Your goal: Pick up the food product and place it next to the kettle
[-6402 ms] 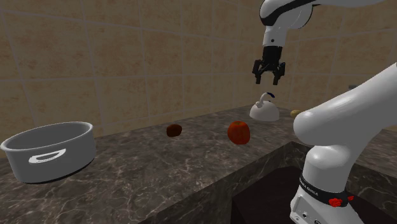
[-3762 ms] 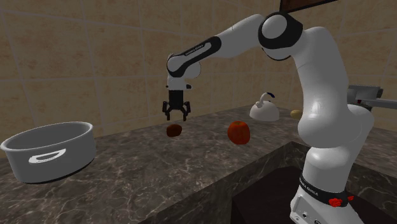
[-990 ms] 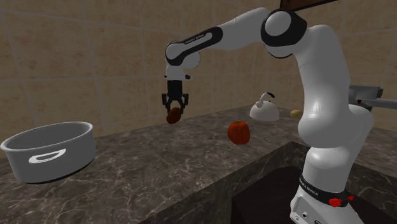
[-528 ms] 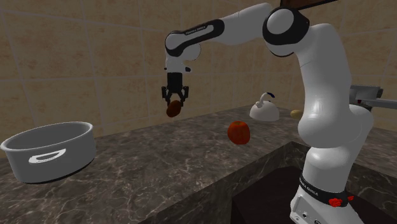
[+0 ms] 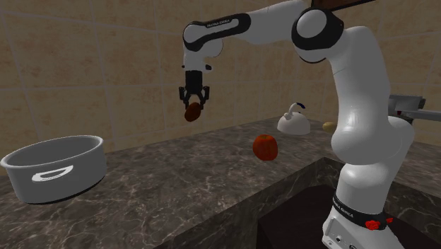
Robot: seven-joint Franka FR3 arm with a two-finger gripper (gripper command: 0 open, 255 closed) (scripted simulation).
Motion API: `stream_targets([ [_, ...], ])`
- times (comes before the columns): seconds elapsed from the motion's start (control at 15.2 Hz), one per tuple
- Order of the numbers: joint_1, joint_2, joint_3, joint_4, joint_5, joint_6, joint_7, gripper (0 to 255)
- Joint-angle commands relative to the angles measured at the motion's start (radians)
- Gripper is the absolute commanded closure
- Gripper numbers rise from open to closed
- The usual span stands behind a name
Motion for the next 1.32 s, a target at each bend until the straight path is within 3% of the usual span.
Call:
stream_targets([
  [0.0,0.006,0.003,0.001,0.032,-0.001,-0.029,0.004,255],
  [0.92,0.057,0.060,0.003,0.303,-0.028,-0.243,0.029,255],
  [1.25,-0.099,-0.134,-0.007,0.044,0.062,-0.171,-0.096,255],
])
